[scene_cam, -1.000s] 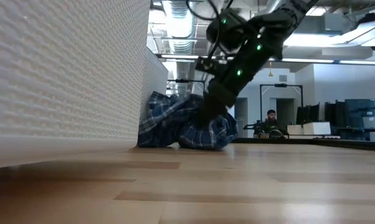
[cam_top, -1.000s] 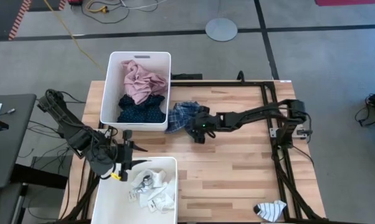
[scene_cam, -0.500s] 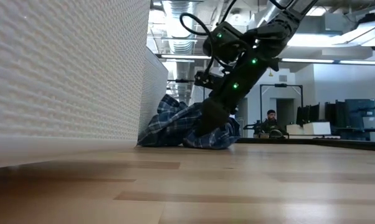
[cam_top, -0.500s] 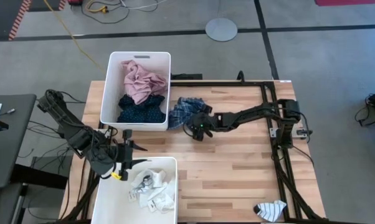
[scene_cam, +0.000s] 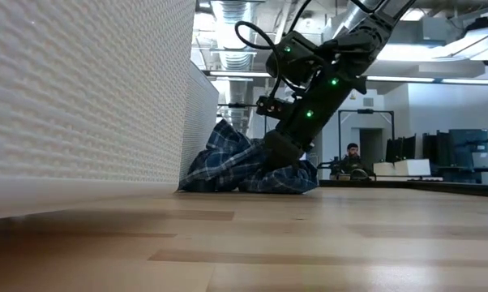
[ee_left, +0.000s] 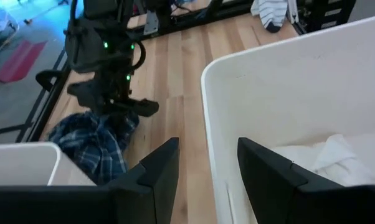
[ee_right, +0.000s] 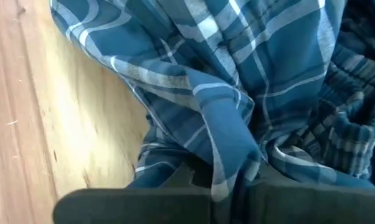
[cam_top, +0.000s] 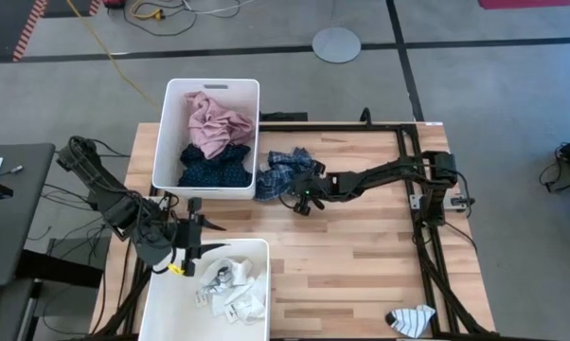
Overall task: Sort clothes
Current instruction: Put the blue checkered shorts into the top white bin
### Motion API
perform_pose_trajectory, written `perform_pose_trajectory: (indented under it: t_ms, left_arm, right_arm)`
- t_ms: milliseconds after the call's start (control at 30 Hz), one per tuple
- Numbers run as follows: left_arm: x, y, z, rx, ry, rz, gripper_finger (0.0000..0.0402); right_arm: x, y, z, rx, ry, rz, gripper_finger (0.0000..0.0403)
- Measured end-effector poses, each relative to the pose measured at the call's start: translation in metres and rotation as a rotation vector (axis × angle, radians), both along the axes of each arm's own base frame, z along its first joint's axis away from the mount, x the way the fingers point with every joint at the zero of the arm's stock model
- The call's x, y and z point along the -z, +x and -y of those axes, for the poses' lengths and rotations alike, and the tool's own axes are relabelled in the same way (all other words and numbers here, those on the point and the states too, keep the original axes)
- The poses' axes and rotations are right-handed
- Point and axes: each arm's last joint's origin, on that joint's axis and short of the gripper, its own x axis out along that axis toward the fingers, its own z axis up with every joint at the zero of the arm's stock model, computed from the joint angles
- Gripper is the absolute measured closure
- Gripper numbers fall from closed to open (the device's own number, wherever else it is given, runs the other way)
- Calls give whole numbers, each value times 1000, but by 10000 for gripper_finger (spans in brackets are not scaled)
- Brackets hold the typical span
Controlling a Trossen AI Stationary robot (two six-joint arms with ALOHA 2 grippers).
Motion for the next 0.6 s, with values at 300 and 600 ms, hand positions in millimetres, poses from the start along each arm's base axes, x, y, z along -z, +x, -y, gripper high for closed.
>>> perform_pose_trajectory:
  t_ms: [300, 600]
  left_arm:
    - [-6, 3, 1, 4, 69, 68, 243]
    - [-15, 6, 2, -16, 184, 146, 243]
  right_arm:
    - [-19, -3, -18, -19, -94, 24, 393]
    - [-108, -28, -50, -50, -253, 239, 394]
